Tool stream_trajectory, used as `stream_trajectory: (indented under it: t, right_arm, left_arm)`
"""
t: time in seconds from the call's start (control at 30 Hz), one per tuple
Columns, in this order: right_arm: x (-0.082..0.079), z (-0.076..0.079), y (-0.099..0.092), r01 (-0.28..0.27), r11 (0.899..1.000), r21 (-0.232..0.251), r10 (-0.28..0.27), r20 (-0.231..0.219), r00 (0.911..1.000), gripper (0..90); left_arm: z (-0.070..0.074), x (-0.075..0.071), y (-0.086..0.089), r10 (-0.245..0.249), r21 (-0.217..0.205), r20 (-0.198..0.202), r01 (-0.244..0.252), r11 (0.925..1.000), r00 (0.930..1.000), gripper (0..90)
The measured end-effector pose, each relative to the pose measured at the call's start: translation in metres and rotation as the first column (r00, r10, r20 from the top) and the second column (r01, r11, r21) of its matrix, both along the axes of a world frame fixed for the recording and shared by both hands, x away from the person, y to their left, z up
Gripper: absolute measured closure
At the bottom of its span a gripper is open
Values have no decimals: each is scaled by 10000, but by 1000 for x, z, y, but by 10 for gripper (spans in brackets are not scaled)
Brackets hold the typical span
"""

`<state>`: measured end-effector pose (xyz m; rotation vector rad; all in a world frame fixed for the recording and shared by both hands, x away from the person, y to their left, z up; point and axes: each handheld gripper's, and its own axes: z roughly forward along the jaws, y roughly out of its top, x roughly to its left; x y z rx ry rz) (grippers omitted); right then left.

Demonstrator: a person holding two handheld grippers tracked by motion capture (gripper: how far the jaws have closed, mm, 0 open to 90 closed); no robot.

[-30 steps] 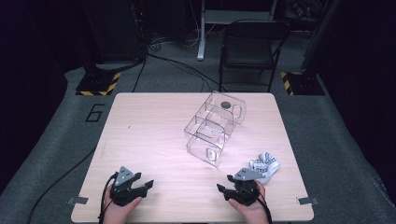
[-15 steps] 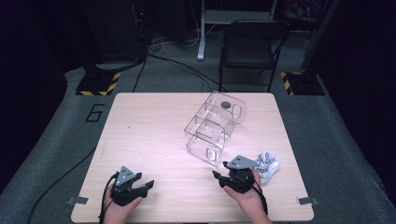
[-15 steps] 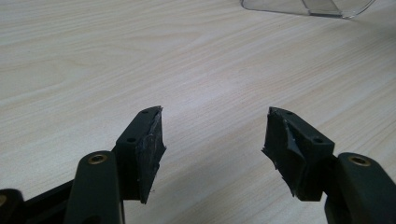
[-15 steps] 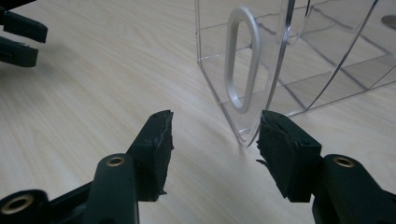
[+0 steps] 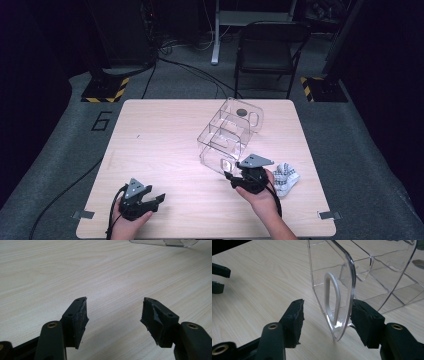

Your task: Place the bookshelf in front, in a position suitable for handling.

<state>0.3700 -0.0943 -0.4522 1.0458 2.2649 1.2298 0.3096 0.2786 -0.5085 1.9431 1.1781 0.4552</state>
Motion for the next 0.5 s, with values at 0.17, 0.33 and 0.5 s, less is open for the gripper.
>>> stream_trajectory:
  t: [0.17,0.33,0.5]
  right_arm:
    - [6,3,4,-157,9998,127,158,-66,9999,461]
    - [11,4,7,-211,9998,-58,209,-196,9996,549]
    - [19,4,8,-335,9994,-106,332,-304,9990,600]
  left_arm:
    - [0,0,0,-98,58,-112,98,9999,9999,373]
    - [-1,0,-1,-24,56,-2,24,10000,10000,373]
    - [-1,0,-1,-44,57,-116,44,10000,9999,372]
